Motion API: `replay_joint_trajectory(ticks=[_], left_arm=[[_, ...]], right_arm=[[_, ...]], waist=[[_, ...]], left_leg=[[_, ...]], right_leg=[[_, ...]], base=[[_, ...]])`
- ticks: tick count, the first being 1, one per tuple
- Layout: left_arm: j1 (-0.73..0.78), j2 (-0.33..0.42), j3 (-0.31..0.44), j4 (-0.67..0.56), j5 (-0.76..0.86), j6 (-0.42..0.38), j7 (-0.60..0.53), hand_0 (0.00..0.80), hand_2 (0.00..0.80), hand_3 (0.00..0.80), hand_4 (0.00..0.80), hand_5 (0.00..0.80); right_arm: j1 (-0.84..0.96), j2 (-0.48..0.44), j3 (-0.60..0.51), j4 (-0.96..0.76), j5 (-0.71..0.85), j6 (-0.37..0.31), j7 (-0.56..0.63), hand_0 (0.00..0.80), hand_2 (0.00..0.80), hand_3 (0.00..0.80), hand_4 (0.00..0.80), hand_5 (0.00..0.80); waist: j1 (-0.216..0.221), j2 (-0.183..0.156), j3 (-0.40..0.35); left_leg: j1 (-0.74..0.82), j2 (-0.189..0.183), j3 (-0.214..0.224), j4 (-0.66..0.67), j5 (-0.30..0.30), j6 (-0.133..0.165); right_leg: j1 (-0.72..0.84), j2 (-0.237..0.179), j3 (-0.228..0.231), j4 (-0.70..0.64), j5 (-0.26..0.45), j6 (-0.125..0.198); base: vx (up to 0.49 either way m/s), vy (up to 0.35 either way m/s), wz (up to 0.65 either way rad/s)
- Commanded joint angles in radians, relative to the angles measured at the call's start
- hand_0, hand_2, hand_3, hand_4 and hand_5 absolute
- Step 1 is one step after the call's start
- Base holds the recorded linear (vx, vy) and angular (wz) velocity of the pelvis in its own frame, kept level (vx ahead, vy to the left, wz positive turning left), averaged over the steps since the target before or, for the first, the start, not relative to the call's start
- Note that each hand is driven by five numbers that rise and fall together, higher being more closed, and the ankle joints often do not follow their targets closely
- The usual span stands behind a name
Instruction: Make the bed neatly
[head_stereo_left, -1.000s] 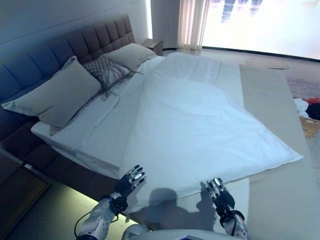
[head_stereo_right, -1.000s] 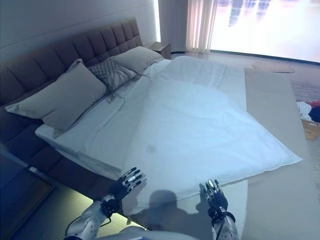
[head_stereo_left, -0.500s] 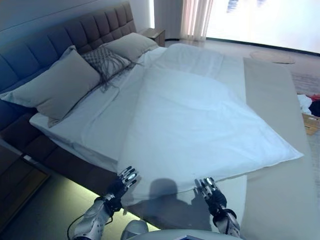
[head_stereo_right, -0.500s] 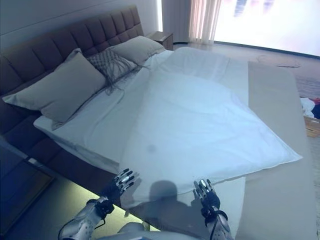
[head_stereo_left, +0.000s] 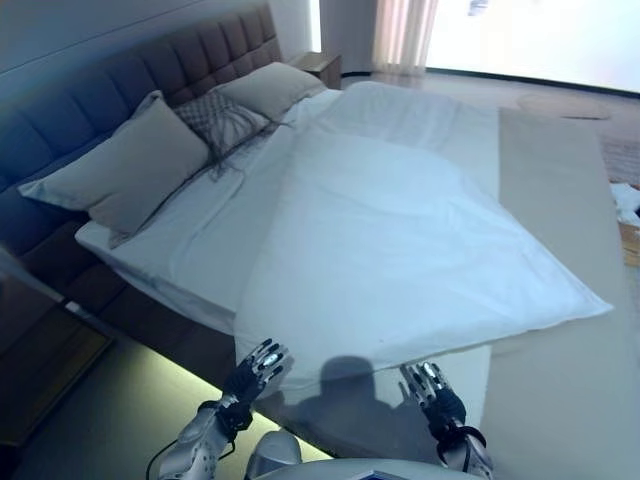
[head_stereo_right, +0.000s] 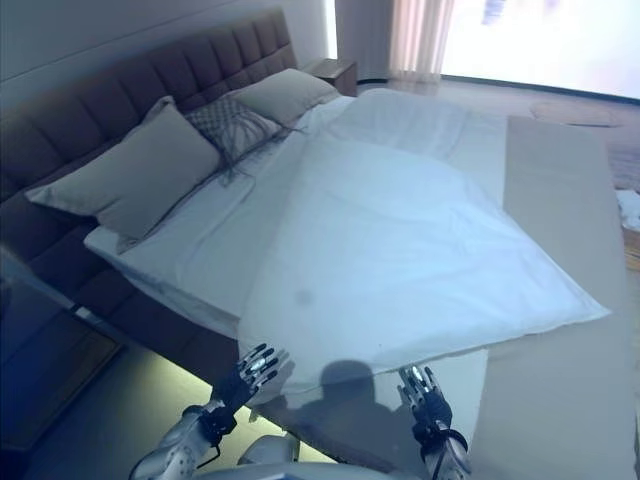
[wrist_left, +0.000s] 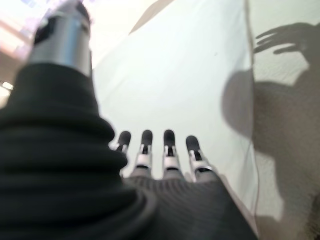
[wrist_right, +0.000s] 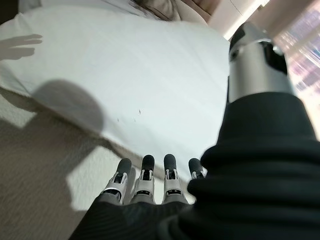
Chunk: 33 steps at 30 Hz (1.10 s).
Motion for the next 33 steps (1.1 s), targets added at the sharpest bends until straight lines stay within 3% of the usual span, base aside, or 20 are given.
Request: replay_joint_trajectory(ticks=[1, 4, 7, 9, 15, 17, 19, 21, 23, 25, 27, 31, 33], left_arm=[[-0.018, 0.021, 0.029, -0.133, 0.020, -0.033, -0.040, 0.000, 0.000, 0.000, 0.000, 0.000], [-0.025, 0.038, -0.004, -0.141, 0.043, -0.024, -0.044, 0.000, 0.000, 0.000, 0.000, 0.000], [-0.046, 0.054, -0.012, -0.160, 0.034, -0.013, -0.037, 0.000, 0.000, 0.000, 0.000, 0.000], [-0.038, 0.053, -0.012, -0.147, 0.027, -0.011, -0.021, 0.000, 0.000, 0.000, 0.000, 0.000], [-0.044, 0.066, -0.007, -0.103, -0.005, -0.051, -0.020, 0.000, 0.000, 0.000, 0.000, 0.000], [-0.055, 0.066, 0.002, -0.095, -0.018, -0.057, -0.016, 0.000, 0.000, 0.000, 0.000, 0.000], [-0.050, 0.067, 0.015, -0.101, -0.016, -0.057, -0.015, 0.000, 0.000, 0.000, 0.000, 0.000], [-0.034, 0.065, 0.019, -0.107, -0.009, -0.059, -0.010, 0.000, 0.000, 0.000, 0.000, 0.000], [-0.014, 0.068, 0.028, -0.116, -0.009, -0.057, 0.008, 0.000, 0.000, 0.000, 0.000, 0.000], [-0.016, 0.065, 0.035, -0.107, -0.006, -0.044, 0.021, 0.000, 0.000, 0.000, 0.000, 0.000], [-0.027, 0.066, 0.035, -0.095, 0.007, -0.034, 0.005, 0.000, 0.000, 0.000, 0.000, 0.000], [-0.036, 0.060, 0.009, -0.103, 0.021, -0.024, -0.025, 0.000, 0.000, 0.000, 0.000, 0.000], [-0.041, 0.049, 0.002, -0.115, 0.014, -0.014, -0.019, 0.000, 0.000, 0.000, 0.000, 0.000]], right_arm=[[-0.035, 0.012, -0.054, -0.092, -0.011, -0.048, 0.044, 0.000, 0.000, 0.000, 0.000, 0.000], [-0.018, 0.038, -0.069, -0.079, 0.001, -0.067, 0.031, 0.000, 0.000, 0.000, 0.000, 0.000], [-0.014, 0.061, -0.081, -0.087, -0.012, -0.064, 0.035, 0.000, 0.000, 0.000, 0.000, 0.000], [-0.013, 0.069, -0.075, -0.089, -0.021, -0.068, 0.016, 0.000, 0.000, 0.000, 0.000, 0.000], [-0.040, 0.072, -0.087, -0.040, -0.050, -0.056, 0.033, 0.000, 0.000, 0.000, 0.000, 0.000], [-0.049, 0.072, -0.096, -0.024, -0.055, -0.037, 0.035, 0.000, 0.000, 0.000, 0.000, 0.000], [-0.043, 0.064, -0.099, -0.006, -0.037, -0.025, 0.060, 0.000, 0.000, 0.000, 0.000, 0.000], [-0.036, 0.063, -0.090, -0.002, -0.040, -0.029, 0.076, 0.000, 0.000, 0.000, 0.000, 0.000], [-0.048, 0.063, -0.064, -0.004, -0.049, -0.036, 0.081, 0.000, 0.000, 0.000, 0.000, 0.000], [-0.077, 0.067, -0.047, -0.002, -0.045, -0.039, 0.068, 0.000, 0.000, 0.000, 0.000, 0.000], [-0.094, 0.074, -0.044, -0.001, -0.049, -0.044, 0.059, 0.000, 0.000, 0.000, 0.000, 0.000], [-0.071, 0.075, -0.058, -0.026, -0.053, -0.043, 0.016, 0.000, 0.000, 0.000, 0.000, 0.000], [-0.056, 0.070, -0.056, -0.029, -0.046, -0.053, 0.013, 0.000, 0.000, 0.000, 0.000, 0.000]], waist=[[-0.036, -0.028, 0.049], [-0.060, -0.004, 0.043], [-0.075, -0.011, 0.062], [-0.073, -0.011, 0.069], [-0.055, -0.019, 0.075], [-0.047, -0.020, 0.078], [-0.031, -0.011, 0.076], [-0.001, -0.008, 0.063], [0.053, -0.028, 0.047], [0.087, -0.045, 0.029], [0.102, -0.049, 0.011], [0.104, -0.031, -0.011], [0.095, -0.021, -0.010]], left_leg=[[0.056, -0.018, 0.001, 0.015, -0.147, 0.034], [0.126, -0.031, 0.001, -0.104, -0.153, 0.044], [0.143, -0.079, -0.012, -0.100, -0.204, 0.076], [0.158, -0.104, -0.026, -0.104, -0.223, 0.089], [0.151, -0.141, -0.043, -0.143, -0.226, 0.098], [0.133, -0.140, -0.038, -0.140, -0.226, 0.105], [0.101, -0.128, -0.030, -0.121, -0.208, 0.116], [0.070, -0.125, -0.029, -0.116, -0.179, 0.126], [0.043, -0.137, -0.034, -0.117, -0.152, 0.124], [0.026, -0.149, -0.031, -0.114, -0.139, 0.117], [0.017, -0.155, -0.032, -0.112, -0.134, 0.120], [0.034, -0.170, -0.043, -0.138, -0.125, 0.146], [0.053, -0.171, -0.046, -0.147, -0.122, 0.150]], right_leg=[[0.121, 0.082, -0.028, -0.269, 0.239, 0.009], [0.103, 0.057, -0.010, -0.243, 0.252, 0.048], [0.014, -0.035, 0.019, -0.178, 0.357, 0.100], [-0.020, -0.075, 0.032, -0.159, 0.394, 0.121], [-0.056, -0.098, 0.059, -0.249, 0.482, 0.153], [-0.085, -0.092, 0.073, -0.199, 0.483, 0.151], [-0.063, -0.068, 0.075, -0.106, 0.416, 0.132], [-0.016, -0.046, 0.034, -0.052, 0.370, 0.108], [0.066, -0.038, -0.032, -0.084, 0.348, 0.096], [0.115, -0.047, -0.059, -0.121, 0.342, 0.097], [0.132, -0.066, -0.057, -0.087, 0.338, 0.104], [0.115, -0.109, -0.042, 0.074, 0.363, 0.123], [0.095, -0.117, -0.050, 0.105, 0.347, 0.113]], base=[[0.018, 0.279, -0.28], [0.035, 0.301, 0.21], [0.021, 0.282, 0.22], [0.072, 0.337, -0.23], [0.014, 0.227, -0.11], [-0.071, 0.215, -0.06], [-0.082, 0.184, 0.07], [-0.043, 0.078, 0.14], [-0.015, -0.002, 0.12], [-0.030, 0.021, -0.09], [-0.035, 0.083, -0.10], [-0.025, 0.173, -0.01], [0.036, 0.141, 0.04]])
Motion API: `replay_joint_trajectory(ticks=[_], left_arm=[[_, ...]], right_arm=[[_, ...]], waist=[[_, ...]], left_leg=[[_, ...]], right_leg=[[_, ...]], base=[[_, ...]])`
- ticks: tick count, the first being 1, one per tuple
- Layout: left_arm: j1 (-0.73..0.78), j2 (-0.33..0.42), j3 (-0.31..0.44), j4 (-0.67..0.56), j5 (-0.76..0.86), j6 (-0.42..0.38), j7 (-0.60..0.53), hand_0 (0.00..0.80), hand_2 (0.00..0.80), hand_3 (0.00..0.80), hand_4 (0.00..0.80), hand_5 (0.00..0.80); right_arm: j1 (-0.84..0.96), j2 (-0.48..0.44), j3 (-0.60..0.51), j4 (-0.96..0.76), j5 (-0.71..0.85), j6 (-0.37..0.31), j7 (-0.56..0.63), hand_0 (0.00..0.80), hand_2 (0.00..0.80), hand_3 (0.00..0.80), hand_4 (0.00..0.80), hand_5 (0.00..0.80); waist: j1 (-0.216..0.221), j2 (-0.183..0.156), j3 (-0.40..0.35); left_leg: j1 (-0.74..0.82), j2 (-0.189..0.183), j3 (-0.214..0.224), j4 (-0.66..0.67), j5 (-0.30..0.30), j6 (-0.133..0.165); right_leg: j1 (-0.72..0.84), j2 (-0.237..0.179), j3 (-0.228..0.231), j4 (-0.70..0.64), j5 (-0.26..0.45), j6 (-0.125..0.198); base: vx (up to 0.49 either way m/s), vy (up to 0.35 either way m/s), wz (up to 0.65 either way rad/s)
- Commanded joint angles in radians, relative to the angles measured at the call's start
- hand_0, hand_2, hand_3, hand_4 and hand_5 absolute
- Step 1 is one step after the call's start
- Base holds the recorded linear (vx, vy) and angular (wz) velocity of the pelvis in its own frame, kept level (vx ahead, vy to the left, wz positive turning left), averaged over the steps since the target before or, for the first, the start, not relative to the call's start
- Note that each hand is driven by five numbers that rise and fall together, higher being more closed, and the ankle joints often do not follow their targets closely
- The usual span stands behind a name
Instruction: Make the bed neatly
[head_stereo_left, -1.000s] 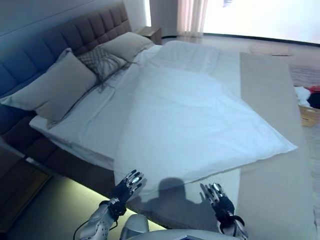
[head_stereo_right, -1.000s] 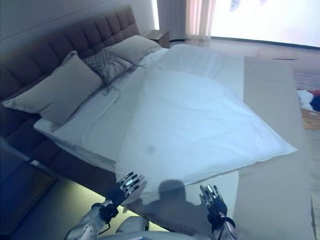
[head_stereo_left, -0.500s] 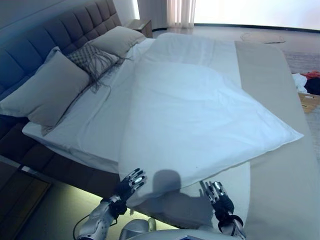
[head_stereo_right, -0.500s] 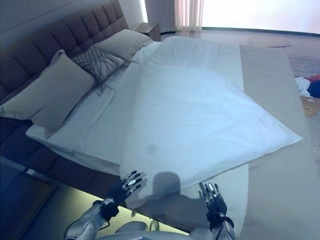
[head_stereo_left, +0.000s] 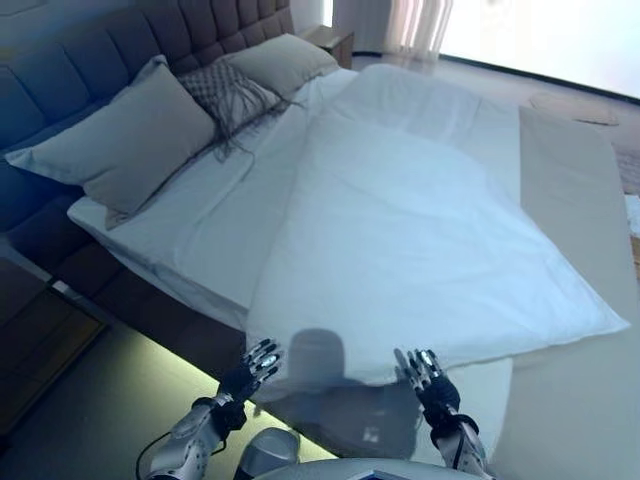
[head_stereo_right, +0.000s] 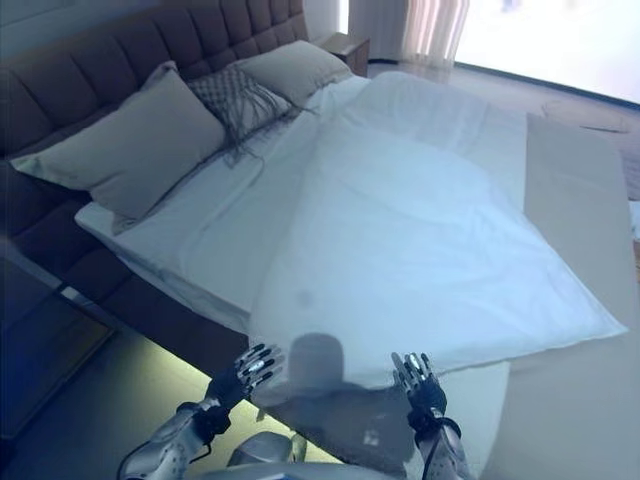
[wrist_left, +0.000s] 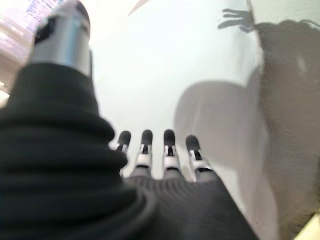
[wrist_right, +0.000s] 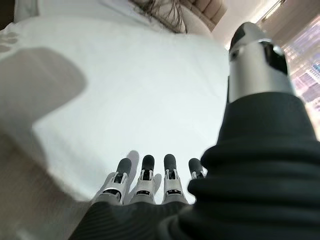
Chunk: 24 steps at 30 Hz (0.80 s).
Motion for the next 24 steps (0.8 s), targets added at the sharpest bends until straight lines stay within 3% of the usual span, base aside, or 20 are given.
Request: replay_joint_trajectory(ticks=[1, 6, 13, 21, 24], left_arm=[[-0.024, -0.002, 0.039, -0.109, -0.011, -0.015, -0.011, 0.000, 0.000, 0.000, 0.000, 0.000], [-0.055, -0.013, 0.034, -0.070, -0.031, -0.019, 0.029, 0.000, 0.000, 0.000, 0.000, 0.000], [-0.021, -0.020, 0.030, -0.081, -0.004, -0.017, 0.004, 0.000, 0.000, 0.000, 0.000, 0.000], [-0.037, 0.005, 0.023, -0.081, -0.036, -0.037, 0.006, 0.000, 0.000, 0.000, 0.000, 0.000], [-0.033, 0.004, 0.012, -0.089, -0.023, -0.043, -0.019, 0.000, 0.000, 0.000, 0.000, 0.000]], right_arm=[[0.024, 0.000, -0.014, -0.068, -0.012, -0.032, -0.001, 0.000, 0.000, 0.000, 0.000, 0.000], [0.000, -0.009, -0.003, -0.047, -0.057, -0.031, 0.030, 0.000, 0.000, 0.000, 0.000, 0.000], [0.035, -0.016, -0.015, -0.100, -0.058, 0.017, 0.005, 0.000, 0.000, 0.000, 0.000, 0.000], [0.006, -0.025, 0.023, -0.107, -0.031, 0.002, -0.013, 0.000, 0.000, 0.000, 0.000, 0.000], [0.009, -0.026, 0.016, -0.129, -0.015, -0.020, -0.023, 0.000, 0.000, 0.000, 0.000, 0.000]], waist=[[0.012, 0.001, -0.004], [0.001, -0.002, -0.001], [-0.004, 0.000, 0.007], [0.024, 0.003, 0.039], [0.032, 0.001, 0.033]], left_leg=[[-0.026, -0.050, -0.032, -0.004, 0.047, 0.092], [-0.015, -0.054, -0.025, 0.006, 0.043, 0.081], [-0.028, -0.049, -0.037, 0.011, 0.051, 0.075], [-0.132, -0.016, -0.016, 0.048, 0.091, 0.042], [-0.151, -0.024, -0.015, 0.057, 0.089, 0.051]], right_leg=[[0.095, -0.031, -0.050, 0.096, 0.216, 0.041], [0.105, -0.014, -0.068, 0.030, 0.189, 0.029], [0.116, -0.016, -0.039, 0.005, 0.180, 0.037], [0.145, -0.006, -0.059, -0.086, 0.133, 0.032], [0.154, -0.011, -0.055, -0.044, 0.133, 0.041]], base=[[0.050, 0.072, -0.02], [0.067, 0.018, -0.17], [0.040, 0.010, -0.39], [-0.053, -0.053, 0.20], [-0.072, -0.003, 0.02]])
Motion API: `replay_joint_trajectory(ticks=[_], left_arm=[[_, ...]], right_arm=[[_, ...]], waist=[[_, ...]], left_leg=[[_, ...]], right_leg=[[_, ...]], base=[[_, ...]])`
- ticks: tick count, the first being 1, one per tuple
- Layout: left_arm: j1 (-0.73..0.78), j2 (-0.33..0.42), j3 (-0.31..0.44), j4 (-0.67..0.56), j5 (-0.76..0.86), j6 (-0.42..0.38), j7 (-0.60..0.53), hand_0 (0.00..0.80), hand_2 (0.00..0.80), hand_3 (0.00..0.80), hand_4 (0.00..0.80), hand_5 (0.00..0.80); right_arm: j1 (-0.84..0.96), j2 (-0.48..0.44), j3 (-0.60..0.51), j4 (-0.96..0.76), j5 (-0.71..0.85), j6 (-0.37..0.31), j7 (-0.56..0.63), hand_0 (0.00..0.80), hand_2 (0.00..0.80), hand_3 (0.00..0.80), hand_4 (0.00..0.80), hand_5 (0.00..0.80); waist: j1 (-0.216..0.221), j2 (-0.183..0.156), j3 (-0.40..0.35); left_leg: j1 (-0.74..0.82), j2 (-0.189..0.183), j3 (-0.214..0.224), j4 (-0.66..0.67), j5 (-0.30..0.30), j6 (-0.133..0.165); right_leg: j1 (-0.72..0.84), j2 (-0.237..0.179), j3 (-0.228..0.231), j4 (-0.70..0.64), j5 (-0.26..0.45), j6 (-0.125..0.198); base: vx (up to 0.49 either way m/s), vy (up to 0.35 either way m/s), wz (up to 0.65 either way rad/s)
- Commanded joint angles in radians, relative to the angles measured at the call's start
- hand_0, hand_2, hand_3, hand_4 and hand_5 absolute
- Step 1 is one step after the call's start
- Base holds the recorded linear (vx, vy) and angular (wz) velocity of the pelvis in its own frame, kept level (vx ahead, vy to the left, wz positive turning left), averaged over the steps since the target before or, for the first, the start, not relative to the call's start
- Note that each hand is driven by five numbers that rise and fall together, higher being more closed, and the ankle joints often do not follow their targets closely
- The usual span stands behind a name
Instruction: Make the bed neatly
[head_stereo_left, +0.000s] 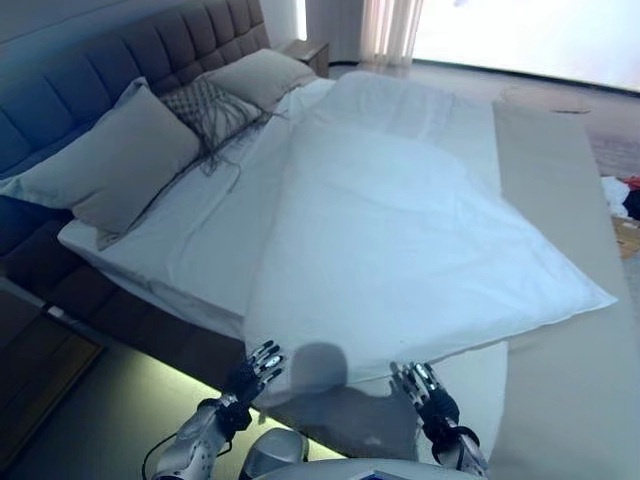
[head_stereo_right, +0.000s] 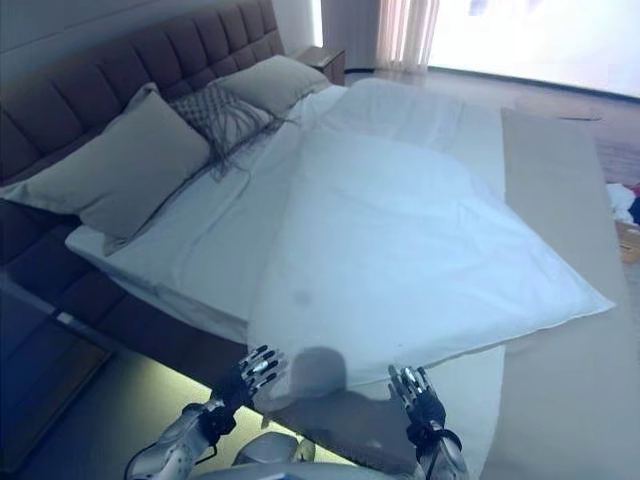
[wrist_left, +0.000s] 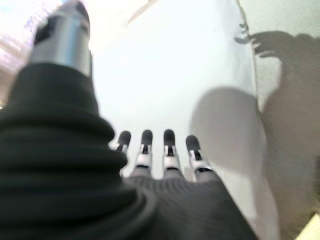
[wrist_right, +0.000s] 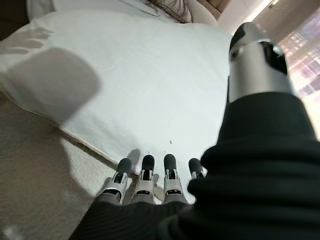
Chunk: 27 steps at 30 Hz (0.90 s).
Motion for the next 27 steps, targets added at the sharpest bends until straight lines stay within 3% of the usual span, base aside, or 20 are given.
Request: replay_joint_trajectory(ticks=[1, 4, 7, 11, 14, 20, 27], left_arm=[[-0.031, 0.009, 0.007, -0.097, -0.003, -0.052, -0.039, 0.000, 0.000, 0.000, 0.000, 0.000], [-0.015, 0.006, 0.001, -0.106, 0.017, -0.055, -0.051, 0.000, 0.000, 0.000, 0.000, 0.000], [-0.023, 0.009, -0.002, -0.120, -0.003, -0.056, -0.025, 0.000, 0.000, 0.000, 0.000, 0.000], [-0.076, 0.019, 0.000, -0.121, -0.055, -0.070, 0.047, 0.000, 0.000, 0.000, 0.000, 0.000], [-0.098, 0.025, 0.008, -0.110, -0.052, -0.090, 0.057, 0.000, 0.000, 0.000, 0.000, 0.000], [-0.047, 0.018, 0.043, -0.147, -0.020, -0.072, 0.073, 0.000, 0.000, 0.000, 0.000, 0.000], [-0.051, 0.004, 0.067, -0.123, 0.044, -0.122, 0.080, 0.000, 0.000, 0.000, 0.000, 0.000]], right_arm=[[-0.021, -0.001, -0.024, -0.103, 0.026, -0.056, -0.006, 0.000, 0.000, 0.000, 0.000, 0.000], [0.021, -0.002, -0.038, -0.138, 0.033, -0.059, -0.004, 0.000, 0.000, 0.000, 0.000, 0.000], [0.029, -0.008, -0.039, -0.130, 0.030, -0.043, 0.010, 0.000, 0.000, 0.000, 0.000, 0.000], [-0.017, -0.014, -0.028, -0.075, 0.009, -0.019, 0.057, 0.000, 0.000, 0.000, 0.000, 0.000], [-0.049, -0.006, -0.027, -0.068, 0.009, 0.004, 0.066, 0.000, 0.000, 0.000, 0.000, 0.000], [-0.051, 0.005, -0.006, -0.102, 0.021, -0.001, 0.056, 0.000, 0.000, 0.000, 0.000, 0.000], [-0.045, -0.015, -0.025, -0.085, 0.020, -0.015, 0.038, 0.000, 0.000, 0.000, 0.000, 0.000]], waist=[[0.027, -0.027, 0.024], [0.013, -0.021, 0.009], [-0.009, -0.018, 0.005], [-0.045, -0.026, 0.027], [-0.059, -0.039, 0.040], [-0.029, -0.078, 0.038], [-0.052, -0.049, 0.010]], left_leg=[[-0.066, -0.054, 0.000, -0.035, 0.106, 0.084], [-0.037, -0.075, -0.013, -0.046, 0.095, 0.112], [-0.001, -0.082, -0.028, -0.061, 0.090, 0.116], [0.027, -0.064, -0.028, -0.065, 0.085, 0.094], [0.029, -0.031, -0.019, -0.065, 0.091, 0.076], [0.040, 0.016, -0.006, -0.085, 0.109, 0.029], [0.058, 0.060, 0.015, -0.116, 0.124, 0.001]], right_leg=[[0.176, -0.038, 0.023, -0.014, 0.245, 0.040], [0.146, -0.046, 0.047, 0.154, 0.277, 0.039], [0.116, -0.033, 0.045, 0.107, 0.271, 0.019], [0.086, 0.017, 0.065, -0.092, 0.273, 0.000], [0.076, 0.063, 0.084, -0.152, 0.262, -0.003], [0.165, 0.105, 0.031, -0.303, 0.258, 0.005], [0.188, 0.148, 0.027, -0.319, 0.225, -0.021]], base=[[-0.013, 0.061, 0.15], [0.049, 0.073, 0.28], [0.087, -0.036, 0.31], [0.009, -0.166, -0.20], [-0.070, -0.236, -0.11], [-0.128, -0.247, 0.14], [-0.093, -0.074, 0.01]])
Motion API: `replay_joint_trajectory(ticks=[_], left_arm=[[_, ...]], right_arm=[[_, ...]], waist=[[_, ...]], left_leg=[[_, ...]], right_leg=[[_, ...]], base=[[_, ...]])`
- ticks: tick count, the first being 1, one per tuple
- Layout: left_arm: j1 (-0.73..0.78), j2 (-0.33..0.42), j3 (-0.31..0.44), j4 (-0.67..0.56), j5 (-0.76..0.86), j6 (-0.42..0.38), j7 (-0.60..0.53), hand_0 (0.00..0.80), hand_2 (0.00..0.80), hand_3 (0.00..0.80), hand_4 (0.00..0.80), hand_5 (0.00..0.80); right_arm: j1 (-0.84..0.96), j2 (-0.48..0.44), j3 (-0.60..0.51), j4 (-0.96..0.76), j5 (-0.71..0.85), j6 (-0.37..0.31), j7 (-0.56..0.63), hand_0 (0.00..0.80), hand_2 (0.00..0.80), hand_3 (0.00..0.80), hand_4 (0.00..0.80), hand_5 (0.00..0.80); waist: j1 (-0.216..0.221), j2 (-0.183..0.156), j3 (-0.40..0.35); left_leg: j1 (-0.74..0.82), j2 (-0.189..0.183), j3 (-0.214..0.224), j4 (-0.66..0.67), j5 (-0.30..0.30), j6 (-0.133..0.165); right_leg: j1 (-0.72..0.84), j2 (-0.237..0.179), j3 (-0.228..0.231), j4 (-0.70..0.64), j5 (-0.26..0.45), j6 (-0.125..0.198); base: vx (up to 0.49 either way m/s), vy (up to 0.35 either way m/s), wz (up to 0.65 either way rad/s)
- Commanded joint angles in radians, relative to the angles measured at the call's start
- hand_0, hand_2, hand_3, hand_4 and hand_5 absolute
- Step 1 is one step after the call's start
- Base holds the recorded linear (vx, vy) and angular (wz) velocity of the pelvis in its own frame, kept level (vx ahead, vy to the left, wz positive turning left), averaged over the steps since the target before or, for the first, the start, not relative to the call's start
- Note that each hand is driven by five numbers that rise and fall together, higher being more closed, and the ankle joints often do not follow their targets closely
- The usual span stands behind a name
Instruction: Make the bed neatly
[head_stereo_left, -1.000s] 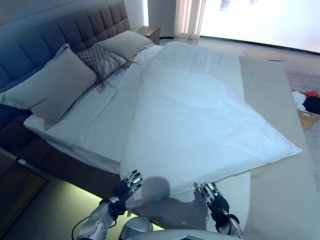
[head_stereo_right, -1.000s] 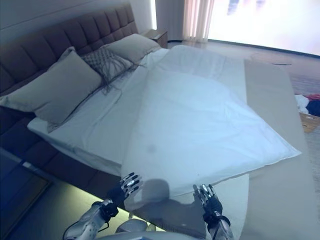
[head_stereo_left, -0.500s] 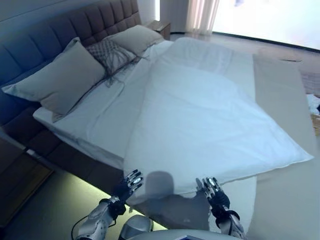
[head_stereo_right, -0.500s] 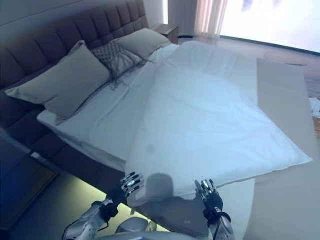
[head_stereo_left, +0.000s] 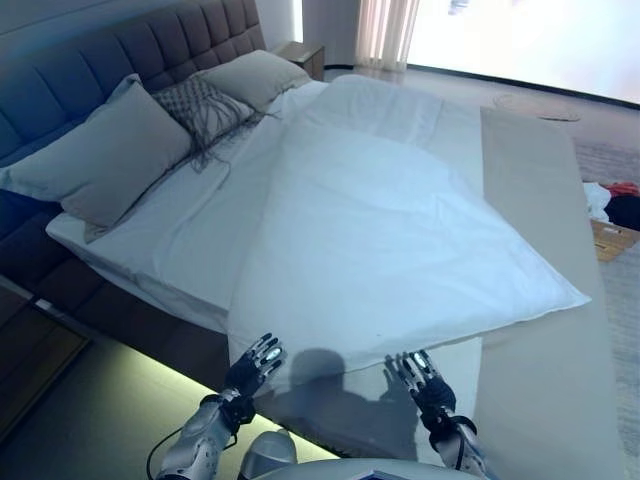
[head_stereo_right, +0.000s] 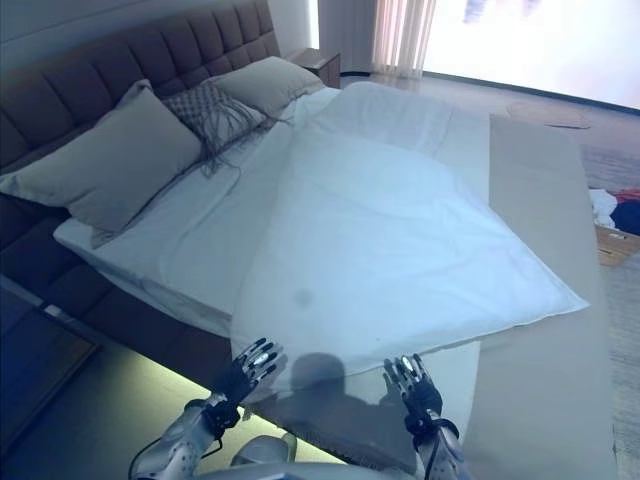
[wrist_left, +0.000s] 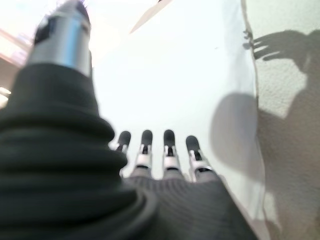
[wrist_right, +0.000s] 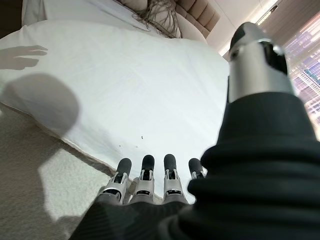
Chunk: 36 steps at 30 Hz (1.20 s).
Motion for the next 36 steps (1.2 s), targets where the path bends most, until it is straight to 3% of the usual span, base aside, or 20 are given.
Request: replay_joint_trajectory(ticks=[1, 6, 9, 11, 14, 17, 23, 28, 30, 36], left_arm=[[-0.056, 0.024, 0.061, -0.097, 0.061, -0.083, 0.013, 0.000, 0.000, 0.000, 0.000, 0.000], [-0.089, 0.048, 0.037, -0.080, 0.171, -0.095, 0.032, 0.000, 0.000, 0.000, 0.000, 0.000], [-0.089, 0.051, 0.021, -0.061, 0.314, -0.127, 0.083, 0.000, 0.000, 0.000, 0.000, 0.000], [-0.101, 0.081, -0.007, -0.065, 0.395, -0.135, 0.131, 0.000, 0.000, 0.000, 0.000, 0.000], [-0.146, 0.106, -0.048, -0.028, 0.530, -0.149, 0.208, 0.000, 0.000, 0.000, 0.000, 0.000], [-0.194, 0.112, -0.073, 0.017, 0.500, -0.142, 0.254, 0.000, 0.000, 0.000, 0.000, 0.000], [-0.363, 0.084, -0.127, 0.036, 0.246, -0.237, 0.183, 0.000, 0.000, 0.000, 0.000, 0.000], [-0.341, 0.083, -0.161, -0.001, 0.163, -0.233, 0.074, 0.000, 0.000, 0.000, 0.000, 0.000], [-0.340, 0.091, -0.184, -0.027, 0.148, -0.235, 0.042, 0.000, 0.000, 0.000, 0.000, 0.000], [-0.350, 0.093, -0.238, -0.082, 0.101, -0.223, 0.021, 0.000, 0.000, 0.000, 0.000, 0.000]], right_arm=[[-0.033, -0.011, -0.024, -0.049, 0.005, -0.030, 0.003, 0.000, 0.000, 0.000, 0.000, 0.000], [-0.029, -0.038, -0.023, -0.049, -0.052, -0.030, 0.006, 0.000, 0.000, 0.000, 0.000, 0.000], [-0.043, -0.055, -0.018, -0.040, -0.037, -0.020, -0.006, 0.000, 0.000, 0.000, 0.000, 0.000], [-0.035, -0.053, -0.036, -0.047, -0.038, -0.005, 0.017, 0.000, 0.000, 0.000, 0.000, 0.000], [-0.023, -0.033, -0.053, -0.054, -0.052, 0.022, 0.004, 0.000, 0.000, 0.000, 0.000, 0.000], [-0.030, -0.013, -0.047, -0.022, -0.064, 0.048, 0.007, 0.000, 0.000, 0.000, 0.000, 0.000], [-0.253, -0.034, 0.011, 0.127, -0.021, -0.016, -0.006, 0.000, 0.000, 0.000, 0.000, 0.000], [-0.346, -0.044, 0.015, 0.218, 0.071, -0.036, 0.043, 0.000, 0.000, 0.000, 0.000, 0.000], [-0.392, -0.059, 0.011, 0.244, 0.102, -0.049, 0.049, 0.000, 0.000, 0.000, 0.000, 0.000], [-0.483, -0.093, -0.019, 0.286, 0.157, -0.092, 0.033, 0.000, 0.000, 0.000, 0.000, 0.000]], waist=[[-0.001, -0.044, 0.014], [-0.027, -0.041, 0.038], [-0.040, -0.037, 0.041], [-0.063, -0.025, 0.037], [-0.097, -0.014, 0.043], [-0.109, -0.006, 0.052], [-0.034, -0.006, 0.149], [0.041, 0.003, 0.181], [0.068, 0.009, 0.195], [0.101, 0.051, 0.220]], left_leg=[[-0.034, -0.021, 0.038, 0.026, 0.039, 0.030], [-0.060, -0.017, 0.054, 0.156, -0.016, 0.034], [-0.038, -0.002, 0.027, 0.165, -0.038, 0.036], [-0.016, -0.002, 0.037, 0.135, -0.035, 0.042], [0.004, -0.021, 0.039, 0.106, -0.040, 0.068], [0.007, -0.031, 0.046, 0.080, -0.036, 0.075], [-0.229, -0.041, 0.029, 0.194, -0.042, 0.054], [-0.324, -0.051, 0.006, 0.297, -0.064, 0.058], [-0.361, -0.059, -0.009, 0.342, -0.096, 0.051], [-0.479, -0.095, -0.012, 0.459, -0.117, 0.068]], right_leg=[[0.131, 0.022, -0.026, -0.316, 0.276, 0.036], [0.125, 0.013, -0.043, -0.266, 0.251, 0.015], [0.128, 0.000, -0.013, -0.237, 0.245, 0.014], [0.115, -0.012, 0.008, -0.208, 0.235, 0.031], [0.045, -0.070, 0.046, -0.107, 0.286, 0.066], [-0.007, -0.096, 0.060, -0.082, 0.311, 0.085], [-0.144, -0.112, 0.033, -0.128, 0.317, 0.084], [-0.231, -0.165, -0.001, -0.002, 0.310, 0.070], [-0.260, -0.171, 0.000, 0.047, 0.281, 0.080], [-0.403, -0.195, 0.007, 0.222, 0.258, 0.061]], base=[[-0.093, -0.032, 0.20], [-0.052, -0.008, 0.22], [0.050, 0.160, -0.08], [0.061, 0.271, -0.29], [0.085, 0.257, -0.17], [0.043, 0.173, -0.31], [-0.328, 0.064, -0.29], [-0.031, 0.030, 0.18], [-0.020, -0.015, 0.40], [-0.083, 0.053, 0.39]])
